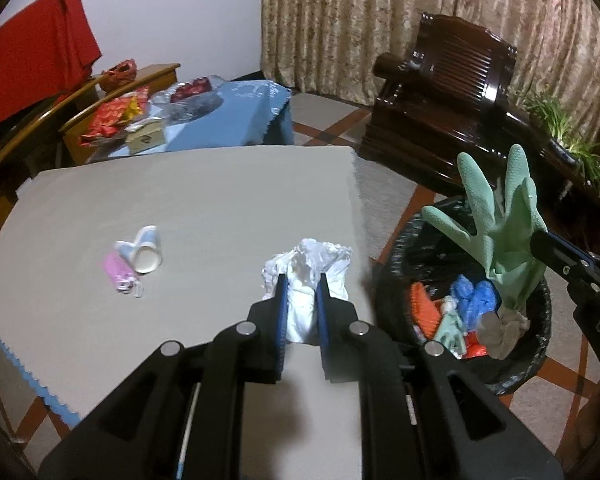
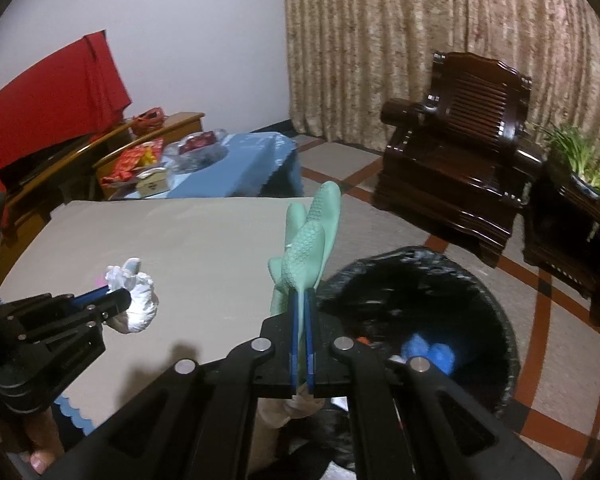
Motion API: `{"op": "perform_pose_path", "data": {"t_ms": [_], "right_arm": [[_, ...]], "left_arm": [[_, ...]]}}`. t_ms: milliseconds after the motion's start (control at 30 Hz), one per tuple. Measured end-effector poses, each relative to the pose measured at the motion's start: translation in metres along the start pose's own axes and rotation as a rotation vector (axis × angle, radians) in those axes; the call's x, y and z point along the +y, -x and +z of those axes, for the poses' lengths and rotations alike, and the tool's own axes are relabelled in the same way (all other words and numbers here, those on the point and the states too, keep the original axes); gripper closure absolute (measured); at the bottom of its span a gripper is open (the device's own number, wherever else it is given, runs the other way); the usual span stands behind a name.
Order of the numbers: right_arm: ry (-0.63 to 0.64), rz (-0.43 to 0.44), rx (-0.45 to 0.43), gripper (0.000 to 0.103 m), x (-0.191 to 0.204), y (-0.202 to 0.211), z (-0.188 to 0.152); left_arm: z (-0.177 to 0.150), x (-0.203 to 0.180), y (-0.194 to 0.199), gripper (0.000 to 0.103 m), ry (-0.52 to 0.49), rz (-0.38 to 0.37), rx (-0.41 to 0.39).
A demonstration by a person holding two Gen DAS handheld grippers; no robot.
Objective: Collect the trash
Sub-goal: 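Open both grippers over the black bin to drop glove and tissue, then move both grippers back over the pink mask and white-and-blue cup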
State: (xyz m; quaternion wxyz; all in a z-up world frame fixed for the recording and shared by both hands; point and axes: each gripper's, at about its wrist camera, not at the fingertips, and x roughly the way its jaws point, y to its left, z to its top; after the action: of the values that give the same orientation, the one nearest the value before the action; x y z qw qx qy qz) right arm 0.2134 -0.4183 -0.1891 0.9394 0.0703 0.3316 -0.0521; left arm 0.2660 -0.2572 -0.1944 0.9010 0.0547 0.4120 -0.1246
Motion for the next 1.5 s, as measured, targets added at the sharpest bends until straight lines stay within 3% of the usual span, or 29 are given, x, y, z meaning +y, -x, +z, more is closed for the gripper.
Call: {"op": "perform_pose_path", "data": {"t_ms": [300,567,667,733,833,1000,1133,1500], "right_arm": [[-0.074,-0.059,0.038,0.100,-0.070,-0.018,-0.007],[-0.118,-0.103,0.080,0.100,-0.113,-0.038,-0.022],[-0.133,-0.116,0.116,0.097,-0.127,-0.052,-0.027],[-0.160,-0.133,0.144,0.081,-0.139,-0.060,-0.033],[-0.180,-0.159,0.150,0.073,-0.148,-0.061,-0.043],[-0.209,-0.175,0.155,0.073,-0.151,-0.051,-0.057],[-0.196,-0.155,0.152,0.073,-0.130,-0.043,-0.055],[-0.094,0.043,0.175,0.068,0.015,-0.070,-0.052]], "left_arm": [[-0.002,-0.073,-0.035,0.090,-0.040,-0.059,0.036],[-0.001,-0.116,-0.064,0.090,-0.073,-0.119,0.065],[-0.001,-0.135,-0.079,0.079,-0.097,-0.158,0.085],[-0.004,-0.143,-0.087,0.054,-0.124,-0.174,0.090],[-0.008,-0.143,-0.093,0.047,-0.153,-0.149,0.076],[-0.015,-0.108,-0.100,0.047,-0.137,-0.101,0.100],[-0.019,-0.067,-0.096,0.043,-0.099,-0.052,0.105],[-0.032,0.084,-0.078,0.037,0.020,0.129,0.096]]}}
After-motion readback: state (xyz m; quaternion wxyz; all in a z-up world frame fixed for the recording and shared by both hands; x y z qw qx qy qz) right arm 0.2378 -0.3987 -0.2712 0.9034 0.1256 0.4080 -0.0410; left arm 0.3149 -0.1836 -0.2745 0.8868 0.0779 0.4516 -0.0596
